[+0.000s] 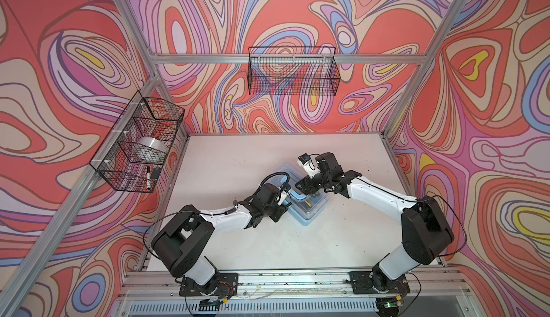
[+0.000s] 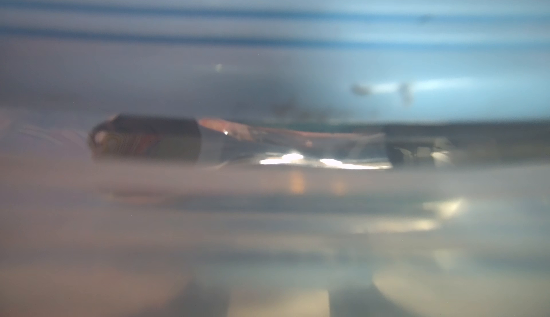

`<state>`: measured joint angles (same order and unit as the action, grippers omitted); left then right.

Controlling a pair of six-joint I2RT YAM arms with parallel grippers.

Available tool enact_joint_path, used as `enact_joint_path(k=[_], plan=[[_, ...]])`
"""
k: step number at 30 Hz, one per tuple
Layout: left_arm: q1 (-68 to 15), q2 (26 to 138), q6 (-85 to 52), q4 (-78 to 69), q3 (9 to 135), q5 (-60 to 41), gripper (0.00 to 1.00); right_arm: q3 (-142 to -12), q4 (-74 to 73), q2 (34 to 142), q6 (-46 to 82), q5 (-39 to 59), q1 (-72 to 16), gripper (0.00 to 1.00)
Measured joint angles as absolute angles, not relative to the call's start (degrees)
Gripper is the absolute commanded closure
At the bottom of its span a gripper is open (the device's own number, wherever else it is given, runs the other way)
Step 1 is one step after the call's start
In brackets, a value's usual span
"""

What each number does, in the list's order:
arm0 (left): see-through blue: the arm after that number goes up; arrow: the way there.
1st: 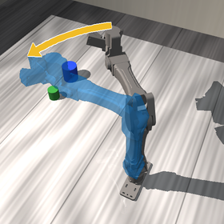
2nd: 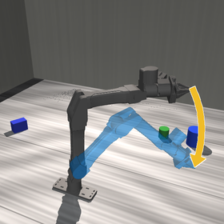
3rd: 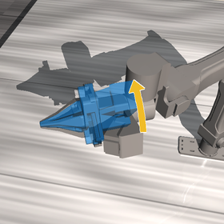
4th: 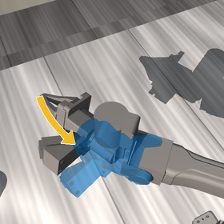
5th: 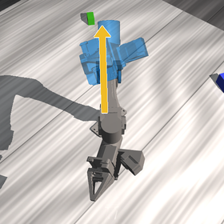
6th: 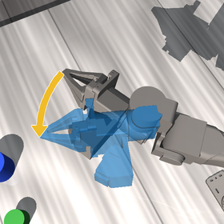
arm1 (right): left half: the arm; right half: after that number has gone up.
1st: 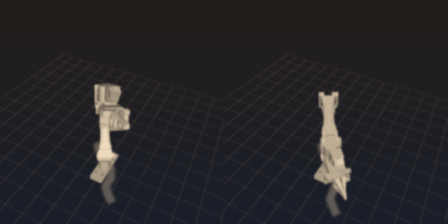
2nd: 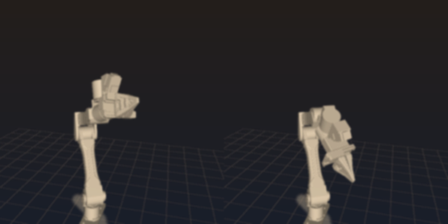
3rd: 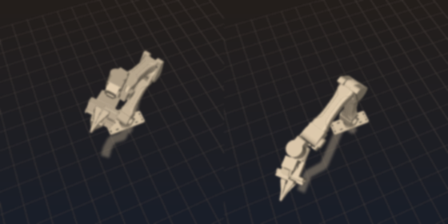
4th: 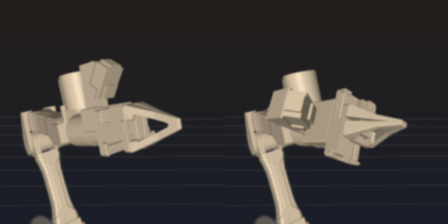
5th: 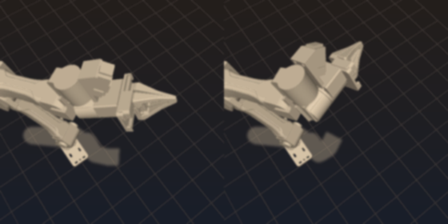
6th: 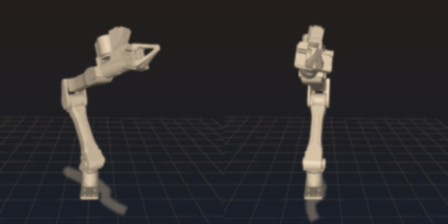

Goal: Pack the tool kit

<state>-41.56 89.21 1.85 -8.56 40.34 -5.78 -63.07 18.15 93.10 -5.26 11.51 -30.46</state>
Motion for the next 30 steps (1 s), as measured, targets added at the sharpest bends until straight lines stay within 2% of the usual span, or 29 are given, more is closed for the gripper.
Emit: enact_joint_path(k=[8,9,15,21,23,30], plan=[[-40.58,90.94,1.78,-15.25,38.85,-6.37,0.72,-64.07,17.93,93.97,-4.73,9.76,-30.33,0.45],[-40.53,90.94,1.8,-15.73,38.57,-6.46,0.67,-64.16,18.06,94.04,-4.62,9.67,-30.33,0.46],[-40.6,90.35,1.54,-19.62,36.34,-6.39,0.26,-64.75,18.7,94.39,-3.7,9.45,-30.41,0.46],[-41.3,85.47,1.26,-20.64,33.15,-5.02,0.03,-66.67,18.55,96.49,-1.74,8.34,-31.29,0.44],[-41.32,83.11,1.06,-20.67,31.75,-4.1,0.0,-67.11,17.82,97.1,-1.06,7.92,-31.66,0.41],[-41.65,74.22,-2.11,-20.97,28.82,1.15,0.0,-67.02,16.25,97.1,0.49,7.05,-32.34,0.33]])
